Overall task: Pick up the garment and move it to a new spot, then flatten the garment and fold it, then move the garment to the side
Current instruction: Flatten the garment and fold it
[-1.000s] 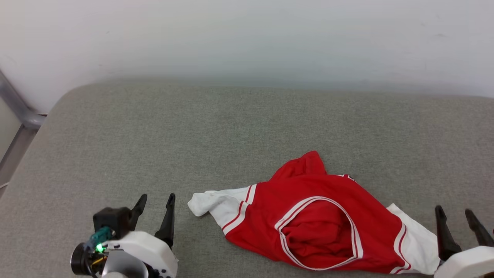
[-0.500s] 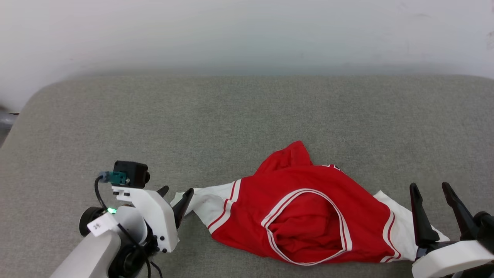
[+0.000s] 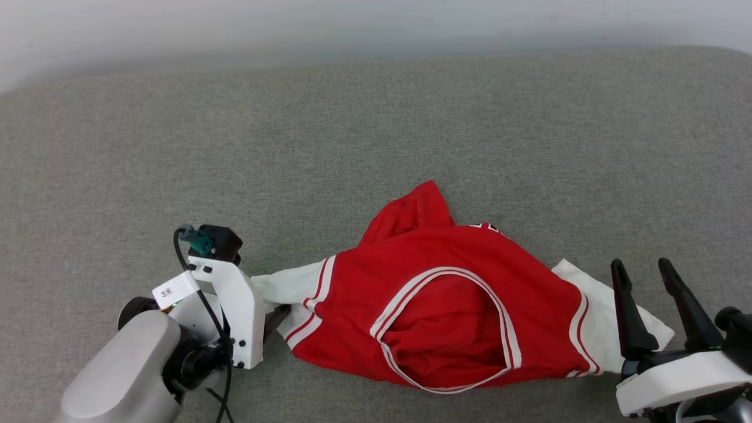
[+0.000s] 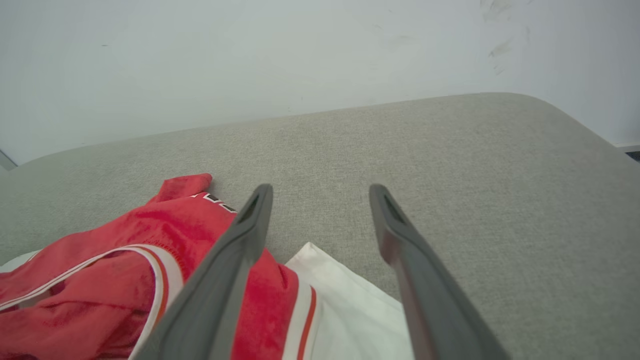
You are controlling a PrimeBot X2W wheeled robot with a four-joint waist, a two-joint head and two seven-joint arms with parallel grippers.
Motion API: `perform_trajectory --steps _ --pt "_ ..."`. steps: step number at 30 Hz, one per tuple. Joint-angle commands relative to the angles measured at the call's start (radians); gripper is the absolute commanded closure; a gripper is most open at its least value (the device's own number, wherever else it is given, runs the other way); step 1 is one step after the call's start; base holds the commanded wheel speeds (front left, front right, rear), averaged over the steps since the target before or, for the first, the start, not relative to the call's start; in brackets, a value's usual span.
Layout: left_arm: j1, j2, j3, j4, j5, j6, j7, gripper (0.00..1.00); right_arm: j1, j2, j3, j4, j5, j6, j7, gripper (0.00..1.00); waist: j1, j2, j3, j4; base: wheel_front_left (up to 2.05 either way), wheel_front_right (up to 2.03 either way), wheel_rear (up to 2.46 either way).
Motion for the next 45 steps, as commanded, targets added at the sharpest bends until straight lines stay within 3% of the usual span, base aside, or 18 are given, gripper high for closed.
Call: perform_trajectory --steps 1,4,5,6,7,12,17,23,29,35,43,44,45 --pt "0.005 -0.002 -0.037 0.045 0.01 -0.008 0.041 0.0 -0.02 0.003 0.002 0.005 0.012 -0.001 -0.006 0.0 -0.0001 0.0 0.013 -0.013 0.0 0.0 0.0" --pt "0.012 -0.019 -0.076 0.091 0.016 -0.019 0.08 0.0 -0.02 0.003 0.0 0.011 0.024 -0.001 -0.002 0.0 -0.0001 0.0 0.018 -0.019 0.0 0.0 0.0" --pt "0.018 -0.025 -0.087 0.102 0.017 -0.024 0.088 0.55 -0.02 0.003 0.0 0.013 0.029 -0.001 -0.001 0.0 -0.0001 0.0 0.019 -0.02 0.0 0.0 0.0" --pt "0.019 -0.032 -0.096 0.111 0.02 -0.028 0.089 0.95 -0.022 0.003 -0.001 0.015 0.032 -0.001 0.0 0.0 -0.0001 0.0 0.019 -0.021 0.0 0.0 0.0" --pt "0.018 -0.038 -0.105 0.12 0.023 -0.034 0.089 1.0 -0.023 0.003 -0.002 0.016 0.037 -0.001 0.002 0.0 -0.0001 0.0 0.019 -0.021 0.0 0.0 0.0" --pt "-0.002 -0.049 -0.103 0.115 0.061 -0.051 -0.008 1.0 -0.024 0.003 -0.024 0.024 0.053 -0.001 0.022 0.0 -0.0001 0.0 0.001 -0.013 0.0 0.0 0.0" --pt "-0.008 -0.034 -0.062 0.072 0.087 -0.025 -0.123 1.0 -0.007 0.003 -0.084 0.044 0.093 -0.001 0.093 0.0 -0.0001 0.0 -0.033 0.004 0.0 0.0 0.0" --pt "0.018 -0.009 -0.033 -0.01 0.113 0.012 -0.207 1.0 0.026 -0.029 -0.169 0.109 0.149 -0.001 0.287 0.0 -0.0001 0.0 -0.058 0.027 0.0 0.0 0.0" --pt "0.056 0.013 -0.021 -0.139 0.131 0.05 -0.248 1.0 0.037 -0.09 -0.225 0.159 0.207 -0.001 0.557 0.0 -0.0001 0.0 -0.062 0.05 0.0 0.0 0.0" --pt "0.063 0.019 -0.027 -0.242 0.149 0.078 -0.25 1.0 -0.022 -0.122 -0.2 0.206 0.236 -0.001 0.697 0.0 -0.0001 0.0 -0.034 0.072 0.0 0.0 0.0" --pt "0.053 0.024 -0.027 -0.296 0.156 0.09 -0.255 1.0 -0.078 -0.118 -0.073 0.348 0.236 0.001 0.757 0.0 -0.0001 0.0 0.019 0.103 0.0 0.0 0.0" --pt "0.055 0.025 -0.026 -0.296 0.155 0.089 -0.256 1.0 -0.081 -0.114 -0.063 0.364 0.238 0.001 0.762 0.23 -0.0001 0.0 0.021 0.104 0.0 0.0 0.0" --pt "0.056 0.024 -0.026 -0.296 0.154 0.087 -0.259 1.0 -0.082 -0.111 -0.055 0.378 0.243 0.001 0.767 0.86 -0.0001 0.0 0.023 0.105 0.0 0.0 0.0"
